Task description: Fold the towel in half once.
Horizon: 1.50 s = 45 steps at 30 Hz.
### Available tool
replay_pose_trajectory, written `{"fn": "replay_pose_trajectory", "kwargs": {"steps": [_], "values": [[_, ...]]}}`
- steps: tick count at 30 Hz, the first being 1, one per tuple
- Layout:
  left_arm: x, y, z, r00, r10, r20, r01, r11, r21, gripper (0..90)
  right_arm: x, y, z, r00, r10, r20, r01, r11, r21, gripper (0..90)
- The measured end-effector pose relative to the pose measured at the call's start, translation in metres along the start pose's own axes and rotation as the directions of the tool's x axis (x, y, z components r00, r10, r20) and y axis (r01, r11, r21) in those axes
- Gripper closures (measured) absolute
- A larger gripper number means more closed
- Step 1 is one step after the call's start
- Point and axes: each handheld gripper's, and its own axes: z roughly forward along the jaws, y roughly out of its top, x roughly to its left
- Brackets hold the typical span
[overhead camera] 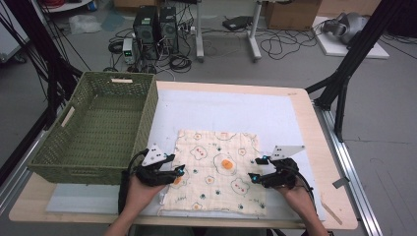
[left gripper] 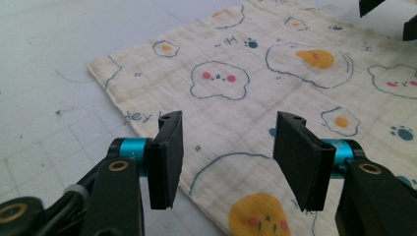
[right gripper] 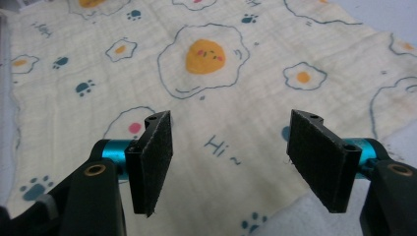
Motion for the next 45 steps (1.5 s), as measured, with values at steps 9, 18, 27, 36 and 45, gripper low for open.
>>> {"fn": "replay_pose_trajectory", "kwargs": {"steps": [9, 18, 27, 36, 45], "values": [[0.0, 0.013, 0.02, 0.9973, -0.022, -0.07, 0.023, 0.9996, 0.015, 49.2, -0.026, 0.009, -0.001, 0.9984, 0.041, 0.038, -0.04, 0.999, -0.019, 37.1], [0.013, 0.016, 0.047, 0.9791, -0.113, -0.169, 0.114, 0.9934, 0.001, 55.7, -0.047, 0.032, 0.005, 0.9964, 0.055, 0.063, -0.055, 0.998, -0.014, 38.3], [0.026, 0.033, 0.066, 0.96, -0.086, -0.266, 0.105, 0.9928, 0.057, 55.3, -0.065, 0.034, 0.026, 0.9884, 0.076, 0.132, -0.079, 0.997, 0.025, 45.0], [0.042, 0.029, 0.079, 0.9354, -0.145, -0.323, 0.183, 0.9791, 0.09, 69.1, -0.083, 0.032, 0.042, 0.9772, 0.109, 0.182, -0.122, 0.991, 0.061, 61.4], [0.038, 0.033, 0.084, 0.9486, -0.176, -0.263, 0.202, 0.9765, 0.076, 86.6, -0.088, 0.032, 0.039, 0.978, 0.083, 0.191, -0.103, 0.99, 0.094, 89.1]]}}
